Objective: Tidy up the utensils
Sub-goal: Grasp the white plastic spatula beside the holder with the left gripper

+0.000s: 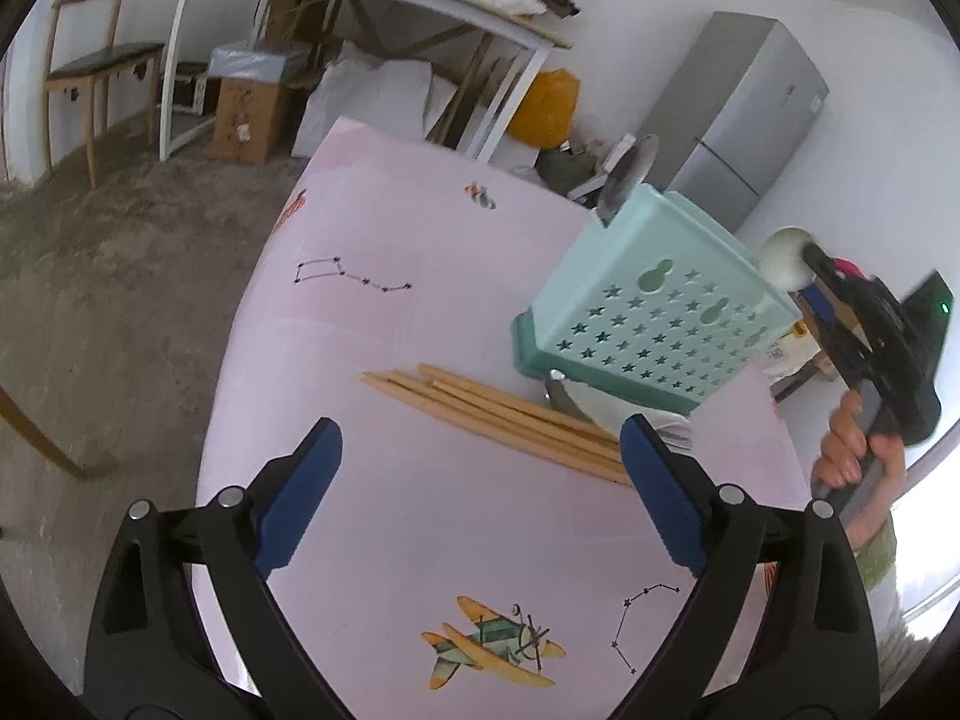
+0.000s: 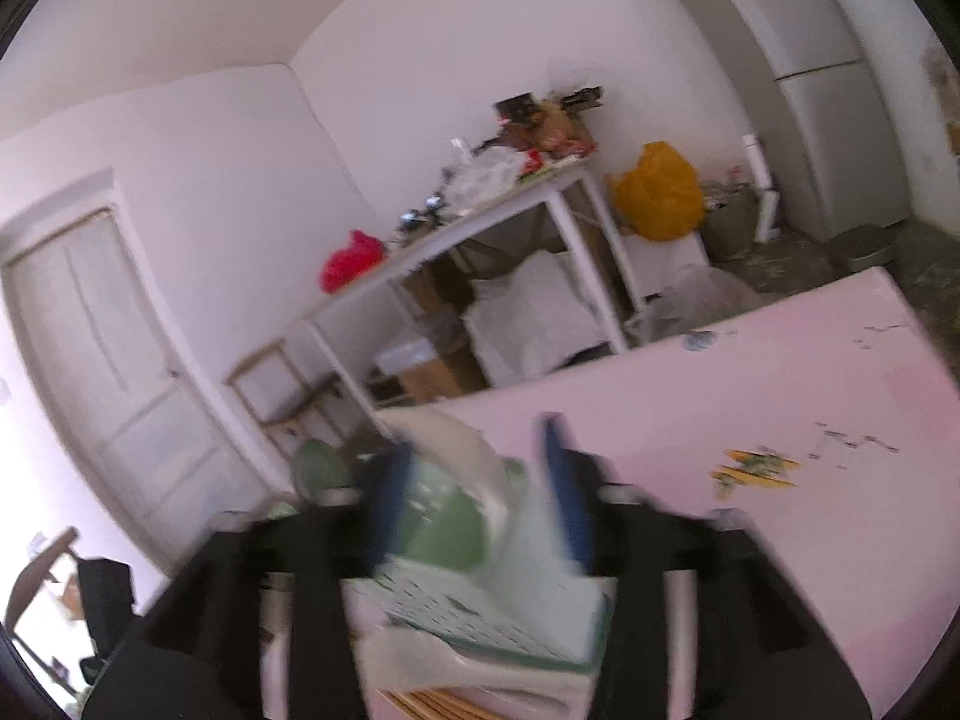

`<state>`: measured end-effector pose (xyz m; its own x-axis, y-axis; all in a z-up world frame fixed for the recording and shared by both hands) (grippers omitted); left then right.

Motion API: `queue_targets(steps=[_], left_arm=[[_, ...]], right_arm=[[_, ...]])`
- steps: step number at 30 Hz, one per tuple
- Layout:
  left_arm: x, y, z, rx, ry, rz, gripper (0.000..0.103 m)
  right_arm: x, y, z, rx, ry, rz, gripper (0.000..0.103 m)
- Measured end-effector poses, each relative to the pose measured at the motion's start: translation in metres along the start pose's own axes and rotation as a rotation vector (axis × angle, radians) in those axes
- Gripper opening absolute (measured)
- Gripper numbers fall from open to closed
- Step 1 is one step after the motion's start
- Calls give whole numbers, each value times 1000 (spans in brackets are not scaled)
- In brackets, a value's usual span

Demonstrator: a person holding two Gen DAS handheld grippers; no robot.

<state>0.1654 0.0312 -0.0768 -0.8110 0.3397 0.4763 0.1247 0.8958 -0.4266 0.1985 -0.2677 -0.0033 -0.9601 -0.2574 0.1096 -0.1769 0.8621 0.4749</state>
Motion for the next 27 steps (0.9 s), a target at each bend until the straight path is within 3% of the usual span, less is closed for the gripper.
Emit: queue_targets(steps=[4,10,13,21,27], left_arm=[[4,5,-4,1,-26,-37,95],[7,2,-3,-33,-19,-67,95],[9,-5,-1,-39,-20,-43,95],[-4,-31,4,-149,-1,3,95],[-20,-53,5,-229,10,24,94]], right_arm=[[28,-1,-5,49,-27,56,60],[63,2,-6,80,-43,101,63],[71,2,15,84,17,119,63],[72,-5,118,74,287,188,63],[76,-13,145,89,332,228,63]])
Point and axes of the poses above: each gripper's, at about its wrist camera, not at the fingertips, and x roughly against the way its jaws point, y to its left, z to its underside, the point moved 8 cm from there along -x, roughly the way its jaws point, and after that the axes turned 13 degrees about -y, right-handed, at the moved point
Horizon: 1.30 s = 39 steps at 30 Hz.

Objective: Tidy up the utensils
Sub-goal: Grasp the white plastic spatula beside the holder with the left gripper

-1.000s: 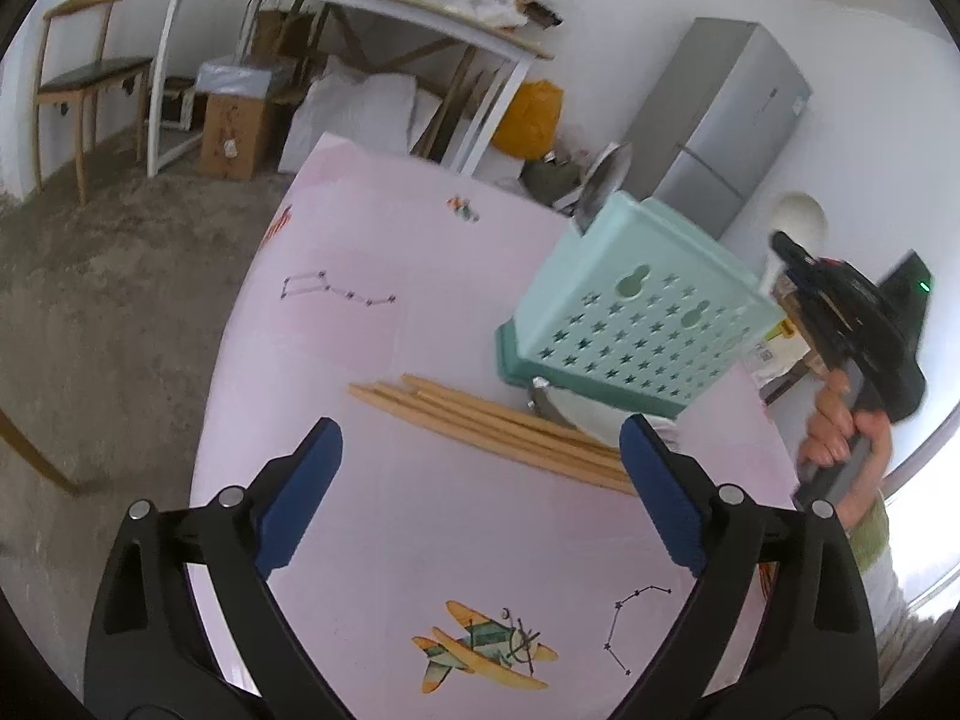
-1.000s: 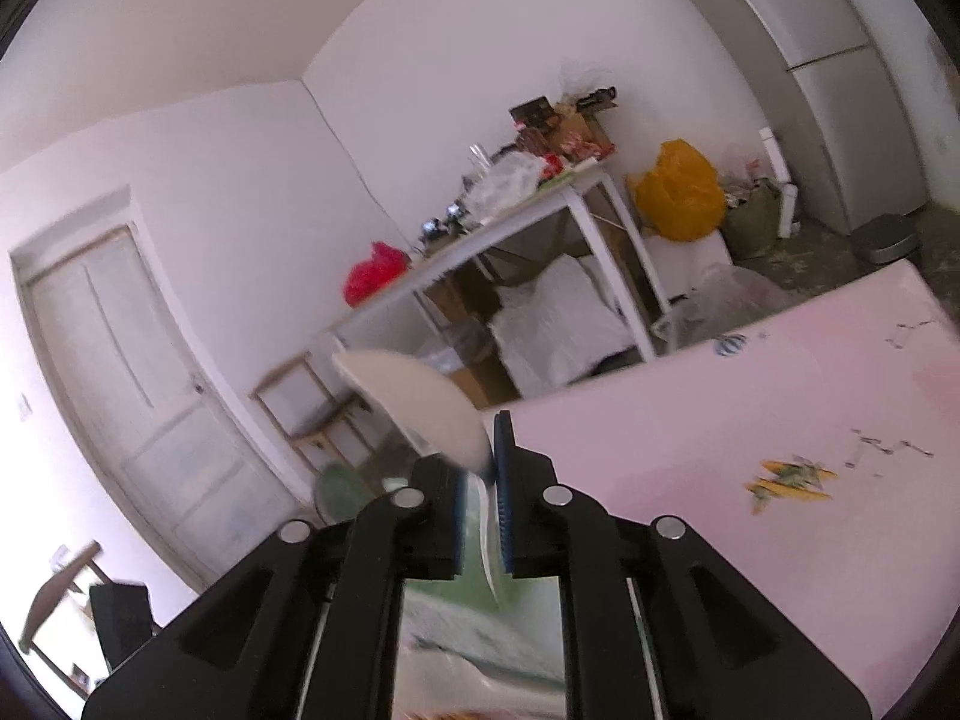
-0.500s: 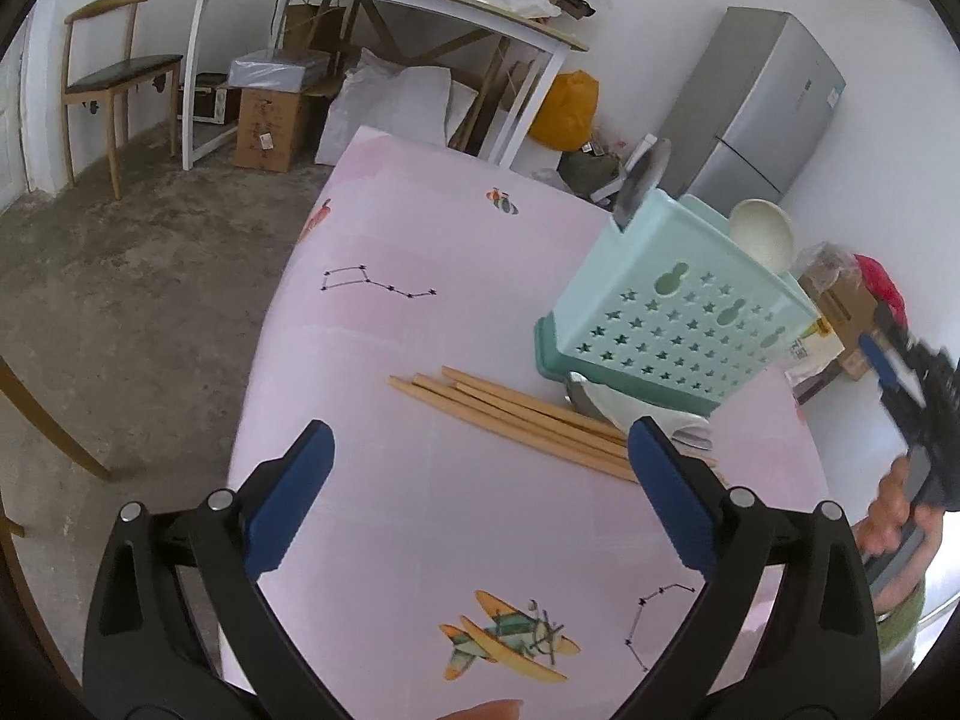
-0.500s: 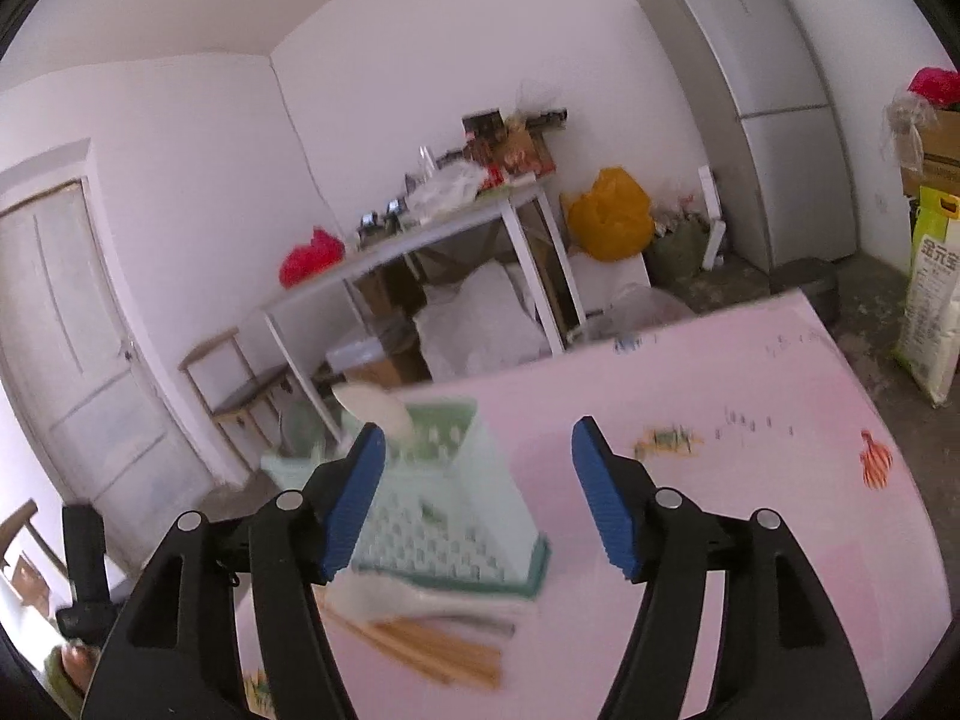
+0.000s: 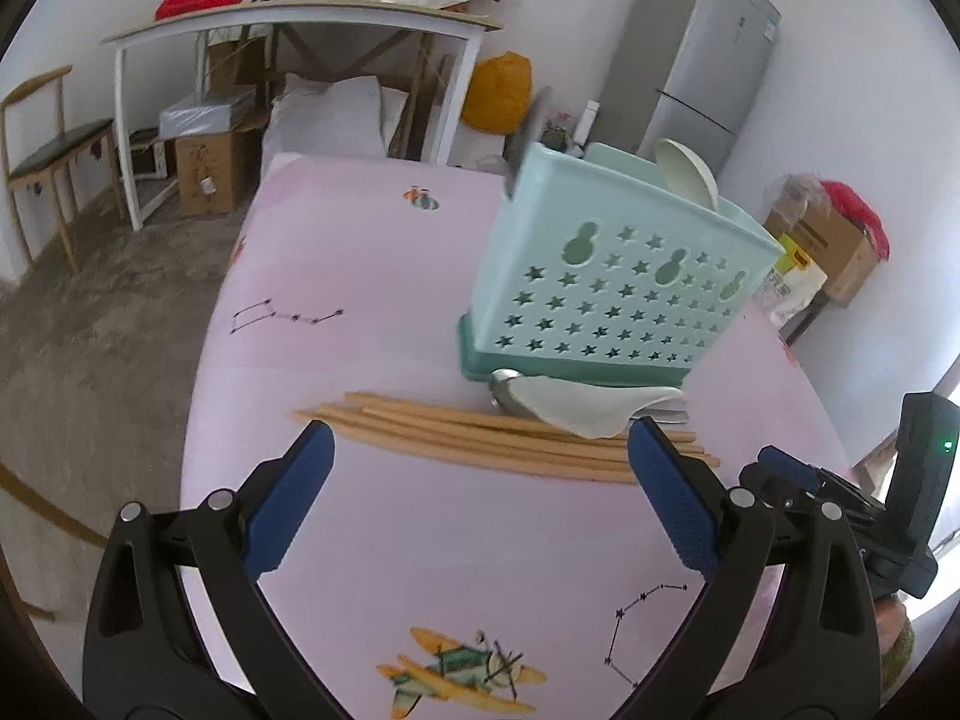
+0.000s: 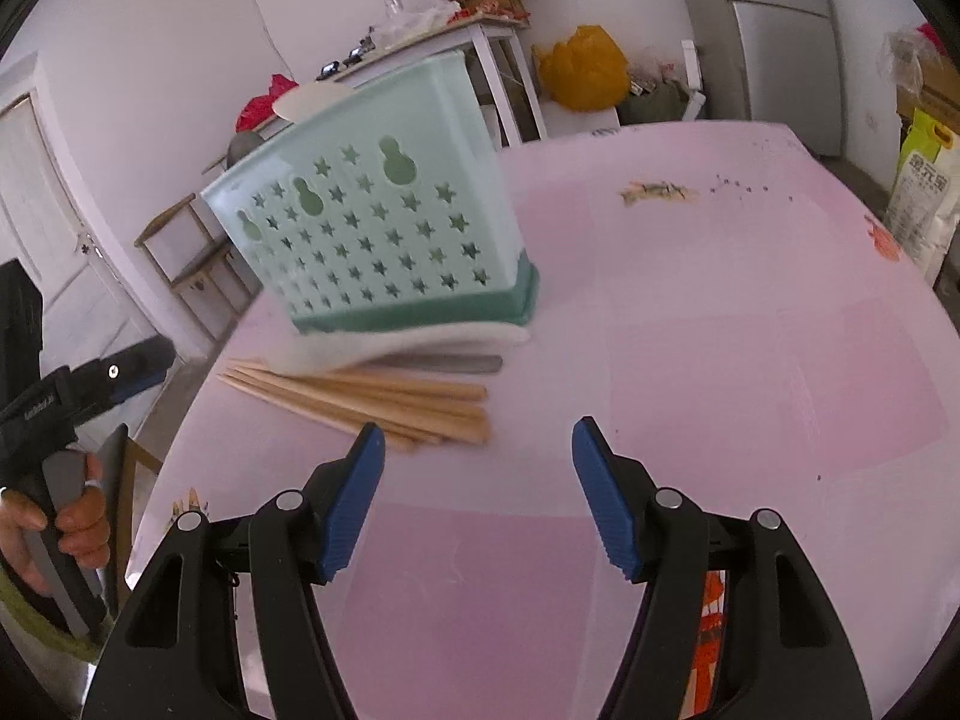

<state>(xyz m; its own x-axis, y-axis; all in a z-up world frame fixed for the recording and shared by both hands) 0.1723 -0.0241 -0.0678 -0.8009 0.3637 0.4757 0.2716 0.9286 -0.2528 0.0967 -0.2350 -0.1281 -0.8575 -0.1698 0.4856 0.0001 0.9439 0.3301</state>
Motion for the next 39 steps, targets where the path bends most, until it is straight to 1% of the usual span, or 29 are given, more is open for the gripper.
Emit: queue_targets(steps=[4,6,7,8,9,10,11,12,14,16,19,25,27,29,34,39], left_arm=[[-14,-15,0,-34,19,41,94],[-20,-21,1,-43,26,60,86],[-24,-24,2,-43,36,67,78],[-27,-26,3,-39,45,70,71],[-30,-27,4,-30,53,72,68],[-34,-27,5,-12,63,77,61],[-37,-28,7,2,75,83,56],[-41,-28,9,15,86,86,54],[-47,-26,14,43,113,83,45],[-55,-23,19,74,147,72,39],[-62,-17,21,120,165,61,35],[-70,-13,16,164,182,56,26],[-71,-12,15,173,193,52,21],[-73,-12,15,180,204,50,13],[-69,-14,20,187,213,69,6],[-58,-18,25,201,209,88,4]], right_arm=[[0,-7,1,-12,-7,2,63],[2,-11,2,-24,-4,0,63],[2,-11,1,-29,-1,0,63],[2,-12,2,-34,3,0,63],[1,-13,3,-40,8,-1,63],[1,-14,3,-47,13,-5,63],[1,-15,4,-49,14,-7,63],[1,-15,5,-51,15,-8,63],[0,-15,6,-54,18,-12,63],[-1,-15,5,-58,19,-16,63],[-1,-15,4,-62,15,-19,63],[-2,-16,3,-69,13,-21,63],[-2,-16,2,-70,11,-22,63],[-2,-15,1,-68,9,-23,63],[-2,-15,1,-66,7,-20,63],[2,-17,-3,-65,-4,-11,63]])
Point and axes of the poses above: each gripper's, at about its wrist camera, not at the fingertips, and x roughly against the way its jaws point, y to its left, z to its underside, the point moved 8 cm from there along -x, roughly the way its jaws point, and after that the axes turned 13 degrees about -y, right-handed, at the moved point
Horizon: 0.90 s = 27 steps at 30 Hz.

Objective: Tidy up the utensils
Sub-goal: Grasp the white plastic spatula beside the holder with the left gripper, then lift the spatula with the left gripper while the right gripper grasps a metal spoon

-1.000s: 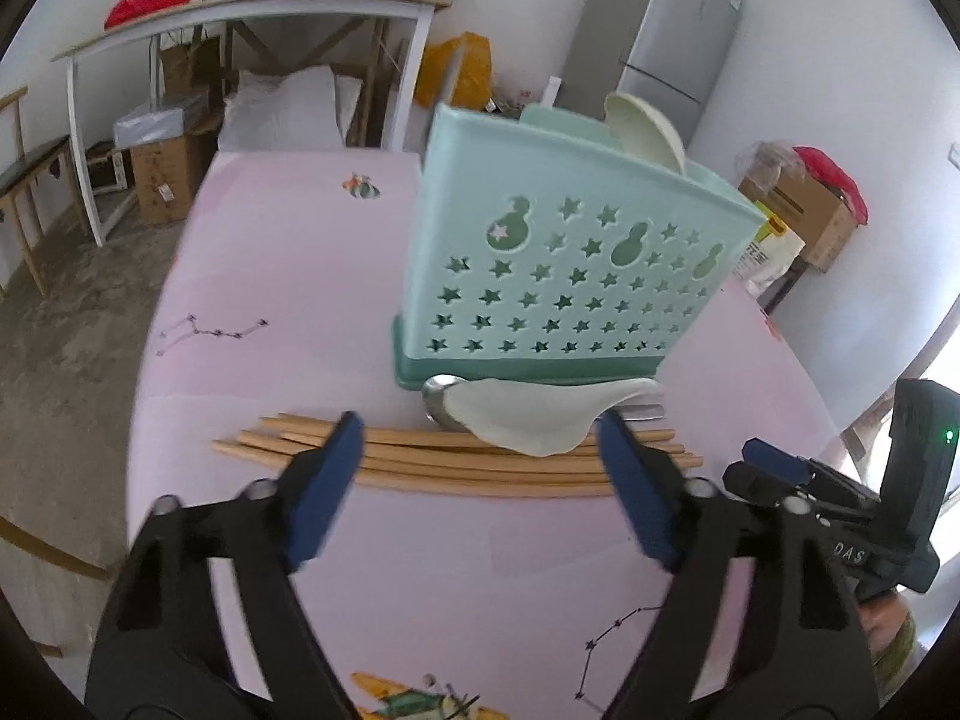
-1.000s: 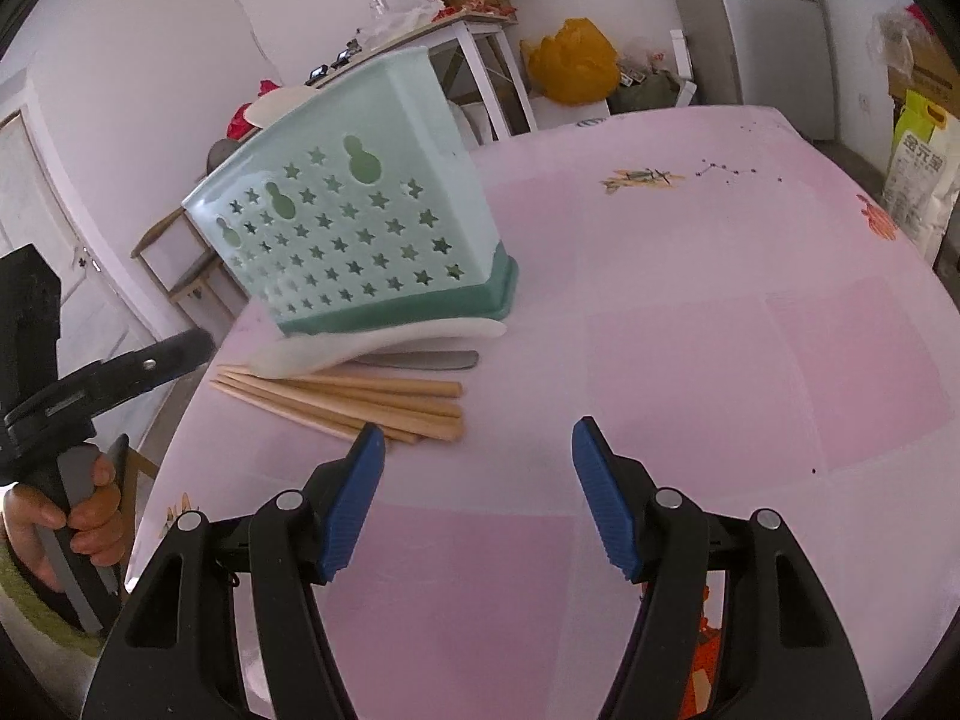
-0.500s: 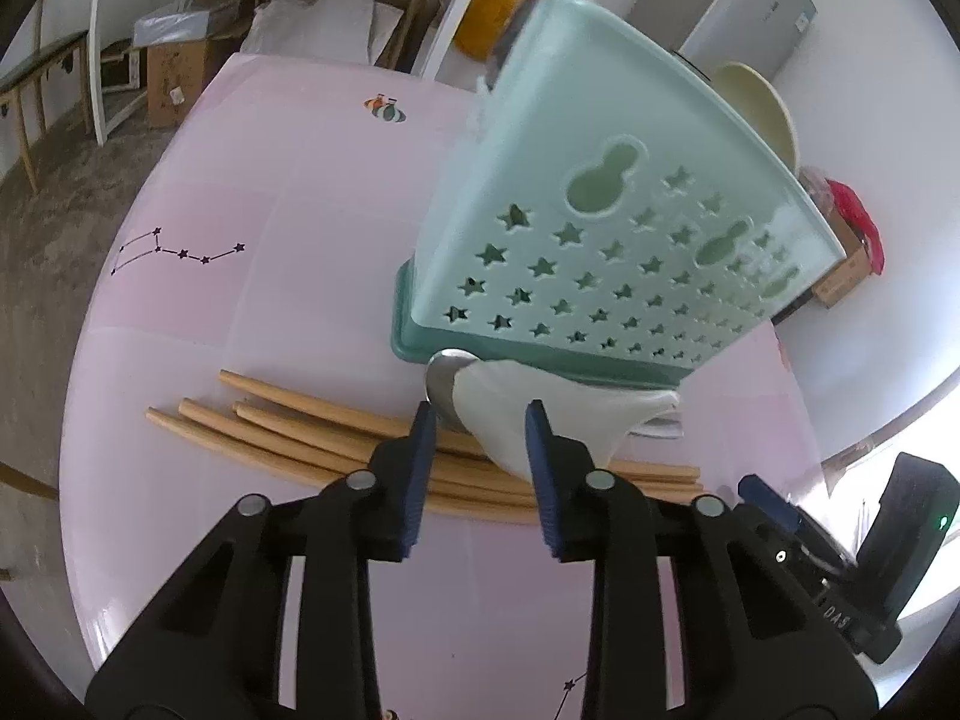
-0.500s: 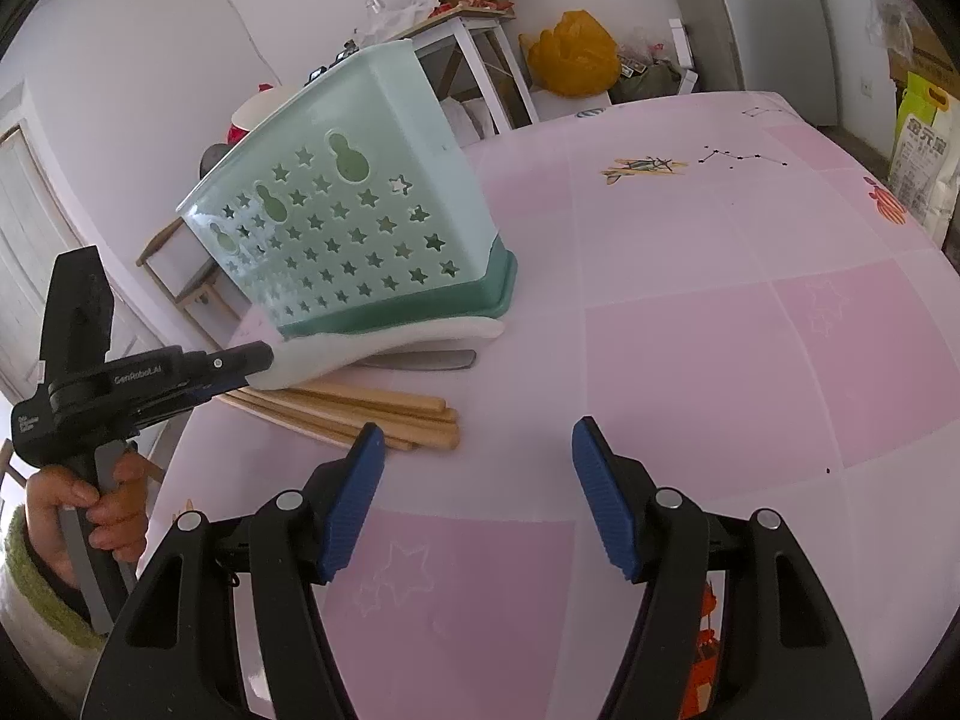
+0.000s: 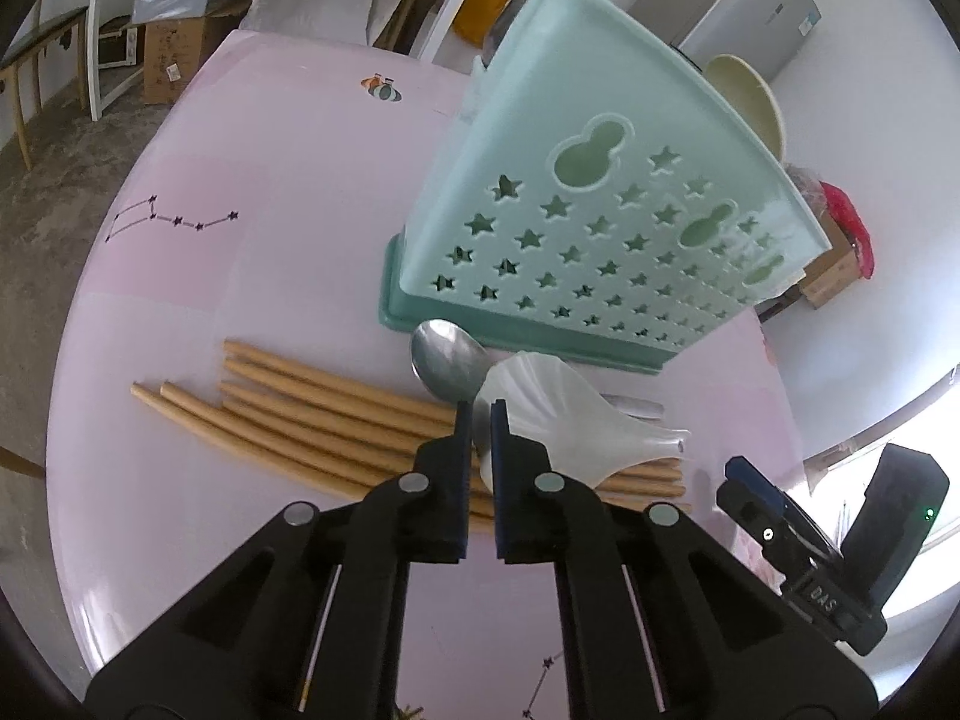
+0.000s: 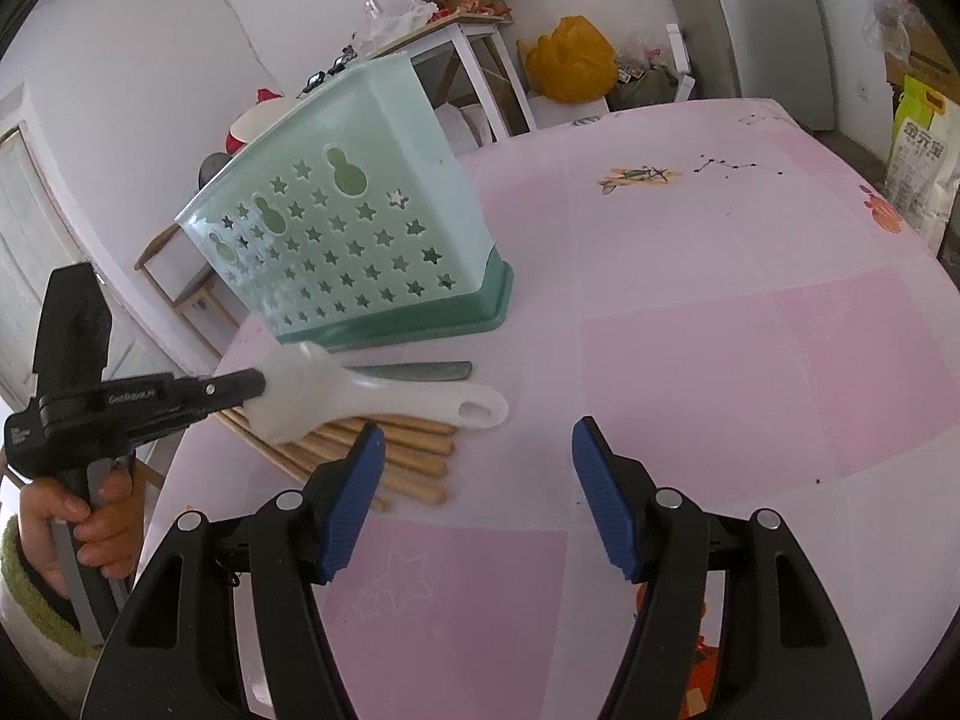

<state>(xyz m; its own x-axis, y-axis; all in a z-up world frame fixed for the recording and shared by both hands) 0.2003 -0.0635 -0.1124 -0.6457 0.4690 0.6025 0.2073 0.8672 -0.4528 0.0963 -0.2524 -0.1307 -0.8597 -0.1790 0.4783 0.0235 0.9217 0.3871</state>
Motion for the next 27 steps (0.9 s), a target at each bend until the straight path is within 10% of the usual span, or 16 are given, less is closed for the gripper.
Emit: queue_targets(steps=[12,27], left_arm=[[57,2,-17,59,-155,86,0],[160,59,-58,89,-398,-15,0]], right_arm=[[23,-2,-20,29,-68,37,63],[-1,84,-34,203,-54,-98,57]])
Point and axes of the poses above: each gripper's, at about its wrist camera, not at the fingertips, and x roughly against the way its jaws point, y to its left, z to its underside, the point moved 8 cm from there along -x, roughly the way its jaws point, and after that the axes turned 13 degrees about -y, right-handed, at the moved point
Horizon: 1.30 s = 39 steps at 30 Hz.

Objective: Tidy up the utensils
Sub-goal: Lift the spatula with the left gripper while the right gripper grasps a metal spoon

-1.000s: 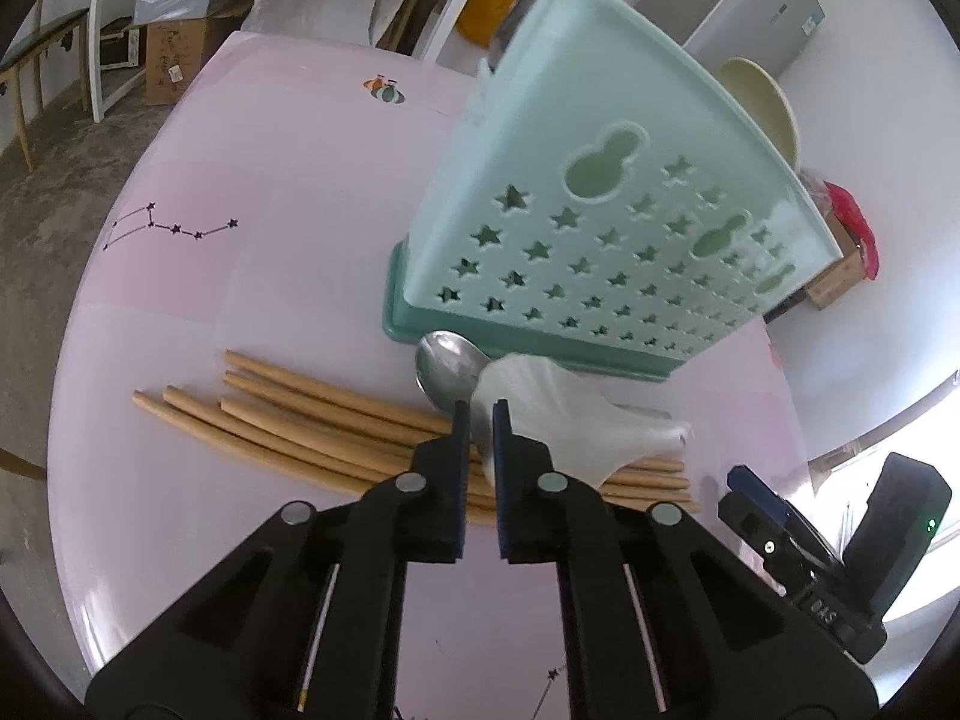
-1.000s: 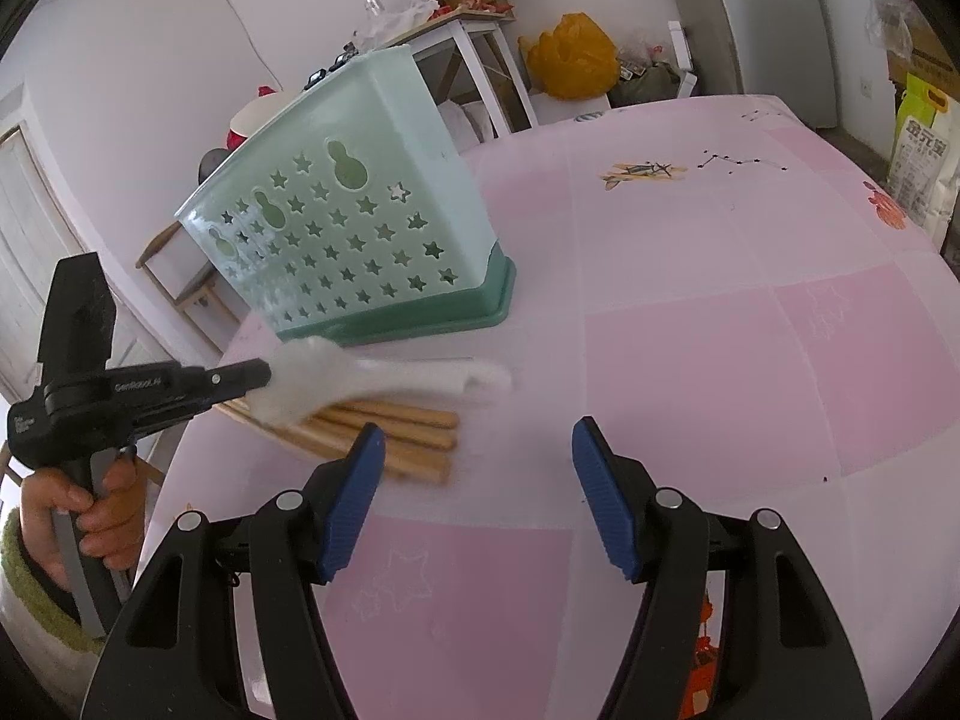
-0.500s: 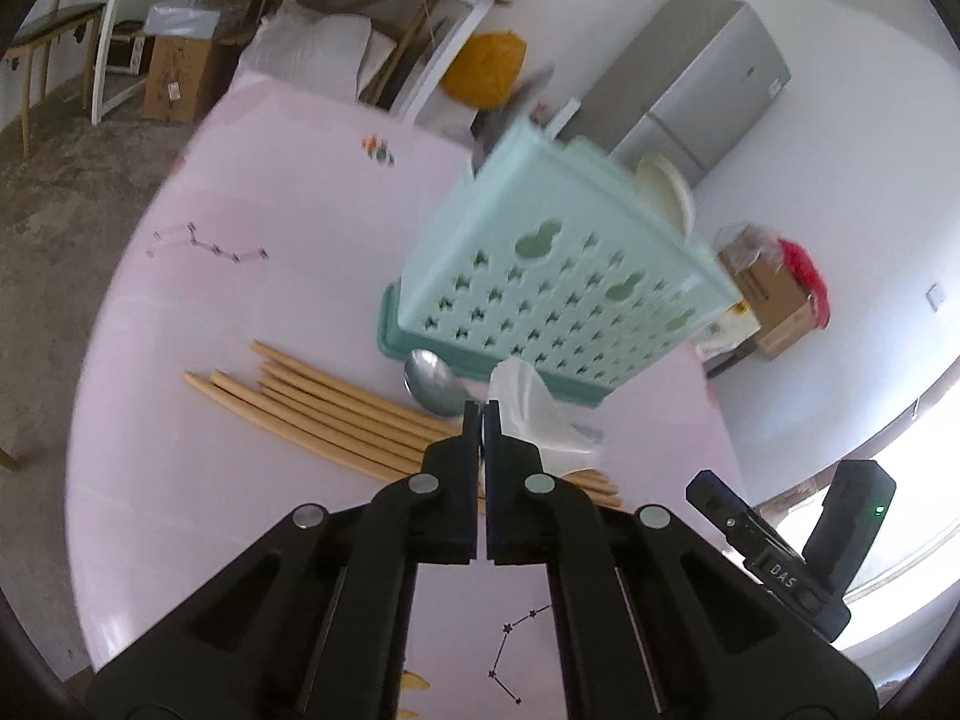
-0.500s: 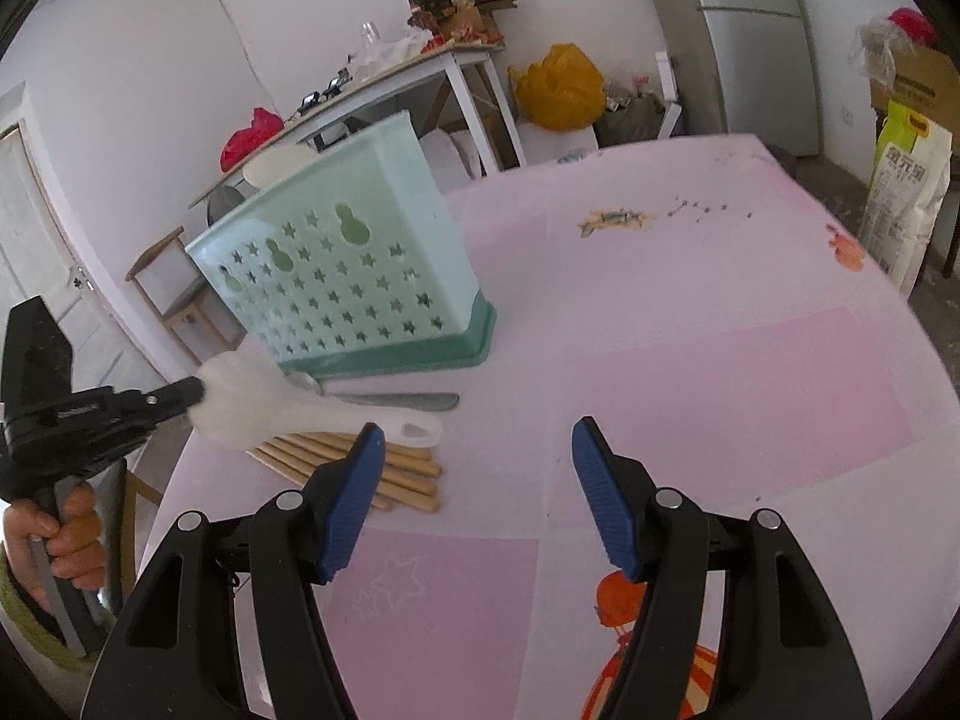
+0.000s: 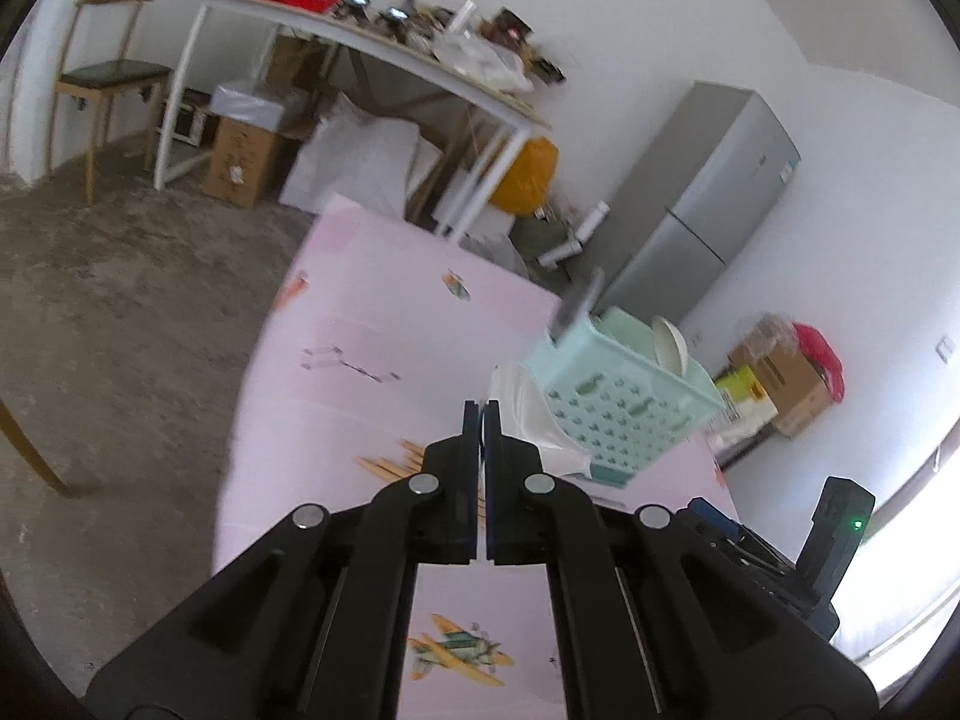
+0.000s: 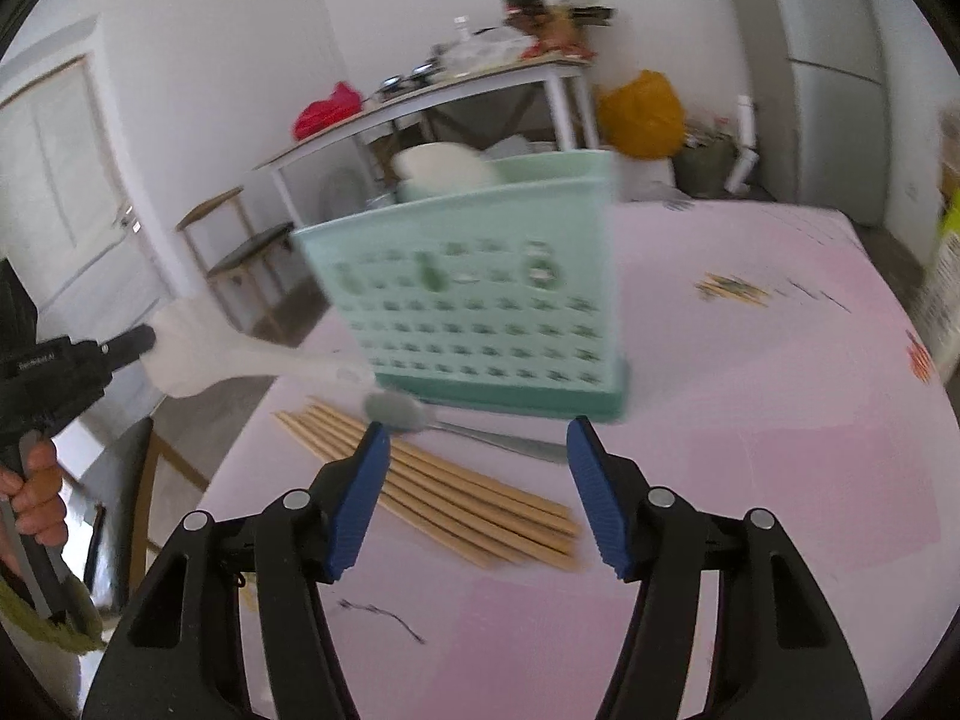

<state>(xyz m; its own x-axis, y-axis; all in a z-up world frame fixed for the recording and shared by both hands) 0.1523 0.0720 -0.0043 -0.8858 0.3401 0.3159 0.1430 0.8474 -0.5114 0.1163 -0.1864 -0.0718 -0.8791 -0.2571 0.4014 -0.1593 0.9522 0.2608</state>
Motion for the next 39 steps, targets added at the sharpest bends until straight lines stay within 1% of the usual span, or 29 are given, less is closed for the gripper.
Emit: queue_targets(steps=[4,8,12,16,19,23,29,31,34,36,37,39], left_arm=[[12,23,-15,27,-50,-34,0],[16,42,-21,67,-72,-46,0],[15,56,-21,96,-79,-47,0],[10,68,-21,120,-82,-45,0],[9,75,-18,135,-78,-40,0],[7,81,-16,149,-74,-38,0],[5,88,-13,169,-71,-33,0],[3,91,-12,174,-69,-31,0],[2,93,-10,179,-64,-28,0],[1,94,-10,181,-62,-25,0],[1,94,-10,181,-63,-25,0],[1,94,-10,180,-64,-26,0]], right_arm=[[-24,30,-2,78,30,-38,51],[-52,54,2,140,83,-50,43],[-74,72,10,208,123,-40,36],[-90,83,20,280,149,-10,33],[-101,89,27,335,171,18,31],[-111,94,34,376,193,36,31],[-127,95,38,404,226,69,30],[-130,94,38,423,232,87,25],[-129,92,40,458,233,113,23],[-127,92,41,491,233,132,17],[-126,92,42,507,233,141,16],[-122,92,42,528,233,148,11]])
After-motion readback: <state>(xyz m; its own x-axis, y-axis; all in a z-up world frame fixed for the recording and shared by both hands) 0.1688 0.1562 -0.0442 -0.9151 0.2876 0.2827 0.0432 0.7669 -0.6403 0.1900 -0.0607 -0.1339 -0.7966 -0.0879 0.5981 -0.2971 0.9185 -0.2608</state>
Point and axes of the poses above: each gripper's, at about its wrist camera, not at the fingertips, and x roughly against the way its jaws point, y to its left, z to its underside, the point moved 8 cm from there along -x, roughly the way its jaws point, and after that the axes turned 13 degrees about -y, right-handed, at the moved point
